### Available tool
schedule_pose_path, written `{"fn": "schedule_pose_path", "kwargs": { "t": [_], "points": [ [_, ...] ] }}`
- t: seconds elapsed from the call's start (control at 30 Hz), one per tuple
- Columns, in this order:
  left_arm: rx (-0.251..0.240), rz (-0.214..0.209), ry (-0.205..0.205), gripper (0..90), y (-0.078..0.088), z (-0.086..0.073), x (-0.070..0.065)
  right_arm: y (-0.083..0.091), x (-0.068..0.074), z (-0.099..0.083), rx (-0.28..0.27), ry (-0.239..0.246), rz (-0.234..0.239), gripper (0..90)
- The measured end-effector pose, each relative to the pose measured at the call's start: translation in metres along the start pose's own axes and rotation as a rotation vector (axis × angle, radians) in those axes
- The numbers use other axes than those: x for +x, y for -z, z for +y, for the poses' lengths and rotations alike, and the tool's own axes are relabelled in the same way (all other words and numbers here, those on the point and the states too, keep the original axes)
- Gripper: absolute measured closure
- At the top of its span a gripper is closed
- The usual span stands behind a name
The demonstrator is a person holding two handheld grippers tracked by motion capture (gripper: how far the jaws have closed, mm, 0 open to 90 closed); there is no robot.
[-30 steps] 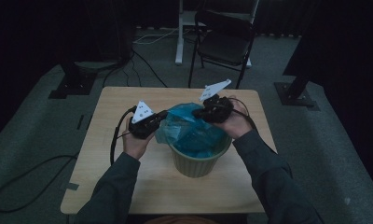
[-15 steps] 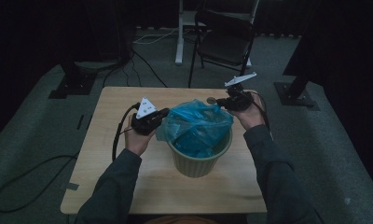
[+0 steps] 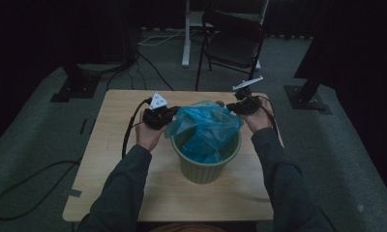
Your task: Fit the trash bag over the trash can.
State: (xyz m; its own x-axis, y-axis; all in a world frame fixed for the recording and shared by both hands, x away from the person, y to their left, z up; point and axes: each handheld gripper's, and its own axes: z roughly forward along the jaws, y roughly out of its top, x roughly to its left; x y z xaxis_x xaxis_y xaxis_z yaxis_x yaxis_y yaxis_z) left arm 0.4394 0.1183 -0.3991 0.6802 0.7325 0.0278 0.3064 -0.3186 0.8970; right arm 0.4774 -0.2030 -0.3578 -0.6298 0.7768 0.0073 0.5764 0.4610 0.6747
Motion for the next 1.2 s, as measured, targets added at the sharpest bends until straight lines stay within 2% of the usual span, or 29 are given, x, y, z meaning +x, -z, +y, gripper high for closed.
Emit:
{"fn": "schedule_pose_path", "kwargs": {
  "t": [0.17,0.23,0.3,0.37,0.43,0.5,0.67,0.8,0.83,0.87,0.97,1.0,1.03,1.07,1.13,1.2],
  "points": [
    [0.008,-0.008,0.03,85.6,-0.002,-0.005,0.004,-0.005,-0.011,-0.014,0.029,-0.045,0.016,90.0],
    [-0.007,-0.012,0.046,82.3,0.003,-0.007,0.007,-0.003,-0.012,-0.021,0.029,-0.05,0.034,90.0],
    [-0.014,-0.011,0.058,80.3,0.006,-0.007,0.008,-0.002,-0.013,-0.024,0.029,-0.053,0.033,90.0],
    [-0.035,-0.009,0.074,78.5,0.015,-0.007,0.012,0.002,-0.015,-0.03,0.019,-0.063,0.05,90.0],
    [-0.047,-0.007,0.075,75.7,0.02,-0.006,0.012,0.003,-0.016,-0.032,0.015,-0.064,0.052,90.0],
    [-0.087,-0.01,0.073,73.5,0.034,0.0,0.01,0.009,-0.016,-0.033,0.006,-0.061,0.055,90.0],
    [-0.13,-0.047,0.038,68.0,0.048,0.012,-0.003,0.013,-0.013,-0.03,-0.009,-0.05,0.059,90.0],
    [-0.12,-0.09,0.006,63.5,0.045,0.021,-0.015,0.012,-0.01,-0.027,-0.011,-0.042,0.063,90.0],
    [-0.12,-0.09,0.006,62.0,0.045,0.021,-0.015,0.012,-0.01,-0.027,-0.011,-0.042,0.063,90.0],
    [-0.093,-0.087,-0.015,59.5,0.039,0.023,-0.021,0.011,-0.008,-0.025,-0.009,-0.039,0.064,90.0],
    [-0.026,-0.071,-0.033,58.1,0.028,0.022,-0.026,0.01,-0.007,-0.025,-0.008,-0.035,0.061,90.0],
    [-0.003,-0.059,-0.039,59.6,0.026,0.021,-0.027,0.011,-0.008,-0.025,-0.007,-0.035,0.06,90.0],
    [0.011,-0.051,-0.046,64.8,0.024,0.02,-0.028,0.011,-0.008,-0.025,-0.005,-0.035,0.061,90.0],
    [0.012,-0.05,-0.048,73.5,0.024,0.019,-0.027,0.011,-0.009,-0.026,-0.003,-0.036,0.059,90.0],
    [0.007,-0.053,-0.042,83.5,0.026,0.017,-0.025,0.011,-0.011,-0.027,0.001,-0.042,0.057,90.0],
    [0.002,-0.052,-0.038,89.5,0.027,0.016,-0.024,0.011,-0.012,-0.028,0.002,-0.043,0.056,90.0]
  ]
}}
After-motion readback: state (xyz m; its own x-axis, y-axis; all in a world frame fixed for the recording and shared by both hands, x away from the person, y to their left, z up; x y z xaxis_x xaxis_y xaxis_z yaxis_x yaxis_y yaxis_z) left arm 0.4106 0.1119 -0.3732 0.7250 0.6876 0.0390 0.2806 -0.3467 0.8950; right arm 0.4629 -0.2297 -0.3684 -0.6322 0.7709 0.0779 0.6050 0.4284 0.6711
